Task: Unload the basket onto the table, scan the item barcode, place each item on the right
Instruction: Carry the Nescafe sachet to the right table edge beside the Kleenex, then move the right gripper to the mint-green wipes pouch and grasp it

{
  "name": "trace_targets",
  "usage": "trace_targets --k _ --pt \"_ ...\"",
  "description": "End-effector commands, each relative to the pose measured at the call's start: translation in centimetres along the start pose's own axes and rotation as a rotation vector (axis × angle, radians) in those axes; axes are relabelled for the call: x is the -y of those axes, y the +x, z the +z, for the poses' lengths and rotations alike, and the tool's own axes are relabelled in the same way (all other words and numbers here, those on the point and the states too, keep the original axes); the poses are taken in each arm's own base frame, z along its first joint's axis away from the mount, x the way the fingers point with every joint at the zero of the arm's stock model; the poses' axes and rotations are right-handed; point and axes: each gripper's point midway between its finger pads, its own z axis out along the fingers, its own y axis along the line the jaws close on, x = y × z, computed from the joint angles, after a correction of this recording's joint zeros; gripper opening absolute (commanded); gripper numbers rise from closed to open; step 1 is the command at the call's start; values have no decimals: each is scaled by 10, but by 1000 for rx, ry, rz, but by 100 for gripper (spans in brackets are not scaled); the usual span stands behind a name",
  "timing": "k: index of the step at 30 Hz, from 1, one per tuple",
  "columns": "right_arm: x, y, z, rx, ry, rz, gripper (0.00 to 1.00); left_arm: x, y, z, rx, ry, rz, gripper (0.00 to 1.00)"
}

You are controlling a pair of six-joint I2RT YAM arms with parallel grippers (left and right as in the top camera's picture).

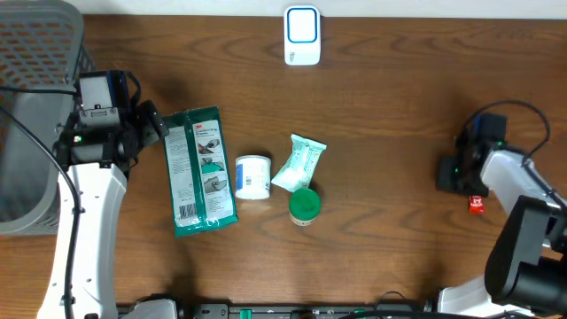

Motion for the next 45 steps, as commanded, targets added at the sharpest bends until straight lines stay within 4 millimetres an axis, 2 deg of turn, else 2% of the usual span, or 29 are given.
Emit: trace_targets --k 1,3,5,8,10,14,18,21,26,32,36,42,45 --pt "46 11 0 -3 249 72 3 -2 -8 -5 24 -5 -10 96" --pt "58 10 -4 7 312 115 1 -2 -8 -5 25 -5 -10 96" --pt "54 5 -4 23 283 138 2 -2 -8 -5 24 -5 -10 96" --pt "29 -7 -3 44 136 136 27 -2 -8 -5 24 -5 -10 96" --pt "9 -16 -9 47 17 89 36 -2 -8 -5 24 -5 -10 96" --pt "-12 -32 -35 35 -103 70 58 -2 -8 -5 24 -5 -10 96" --pt "-47 -45 -75 11 -278 37 64 -2 -8 -5 24 -5 -10 96" --pt "-83 -53 -104 18 -425 -9 67 -2 -8 -5 25 -5 -10 96" --pt "-144 -52 -129 44 -605 -126 72 -2 -8 -5 24 -5 -10 96" --pt "-213 -45 -142 130 -659 -303 75 -2 -8 -5 24 -5 -10 96" --pt "-248 -35 -142 130 -669 -236 83 -2 -8 -5 25 -5 -10 96" --pt "-285 -16 -127 139 -725 -213 85 -2 -8 -5 24 -5 -10 96" --pt "-291 -8 -112 140 -723 -176 84 -2 -9 -5 25 -5 -10 96"
